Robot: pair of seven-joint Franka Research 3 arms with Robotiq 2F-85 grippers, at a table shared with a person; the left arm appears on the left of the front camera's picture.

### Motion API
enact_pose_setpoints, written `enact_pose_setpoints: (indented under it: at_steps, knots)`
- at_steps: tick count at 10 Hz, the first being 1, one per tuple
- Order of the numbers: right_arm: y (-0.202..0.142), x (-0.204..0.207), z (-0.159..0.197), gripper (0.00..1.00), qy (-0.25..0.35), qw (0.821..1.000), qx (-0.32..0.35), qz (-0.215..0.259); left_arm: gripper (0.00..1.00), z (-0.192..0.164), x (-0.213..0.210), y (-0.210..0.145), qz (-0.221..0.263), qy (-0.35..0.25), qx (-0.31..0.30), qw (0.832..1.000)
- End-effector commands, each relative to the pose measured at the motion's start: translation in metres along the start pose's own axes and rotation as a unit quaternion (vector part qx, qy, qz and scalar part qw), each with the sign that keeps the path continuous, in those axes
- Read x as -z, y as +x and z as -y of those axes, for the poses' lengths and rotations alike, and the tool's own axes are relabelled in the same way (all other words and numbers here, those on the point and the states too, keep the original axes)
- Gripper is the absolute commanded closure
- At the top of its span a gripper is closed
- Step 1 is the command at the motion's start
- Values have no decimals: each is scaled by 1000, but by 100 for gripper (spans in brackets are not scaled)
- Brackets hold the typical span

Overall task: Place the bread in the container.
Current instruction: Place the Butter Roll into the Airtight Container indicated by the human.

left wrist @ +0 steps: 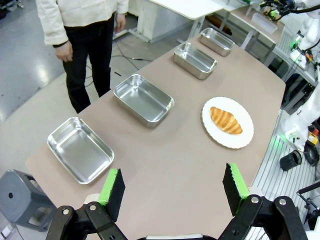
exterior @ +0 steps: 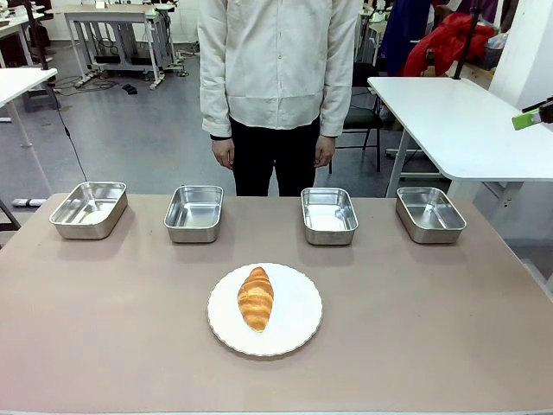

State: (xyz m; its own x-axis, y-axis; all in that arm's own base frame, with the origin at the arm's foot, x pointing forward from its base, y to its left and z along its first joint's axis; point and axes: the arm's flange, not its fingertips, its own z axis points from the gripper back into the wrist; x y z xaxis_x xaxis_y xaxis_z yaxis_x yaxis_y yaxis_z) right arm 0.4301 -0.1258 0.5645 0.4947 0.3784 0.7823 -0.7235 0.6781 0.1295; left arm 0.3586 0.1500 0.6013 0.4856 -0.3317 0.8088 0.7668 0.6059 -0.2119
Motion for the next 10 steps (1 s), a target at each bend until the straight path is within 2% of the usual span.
enact_pose_setpoints:
  at_steps: [1,10]
  knots:
    - [1,1,0,0,3,1000,-3,9,0,2,-1,1,5,-4,7,1000]
    - [1,1,0,0,3,1000,-3,9,0,2,-1,1,5,-4,7,1000]
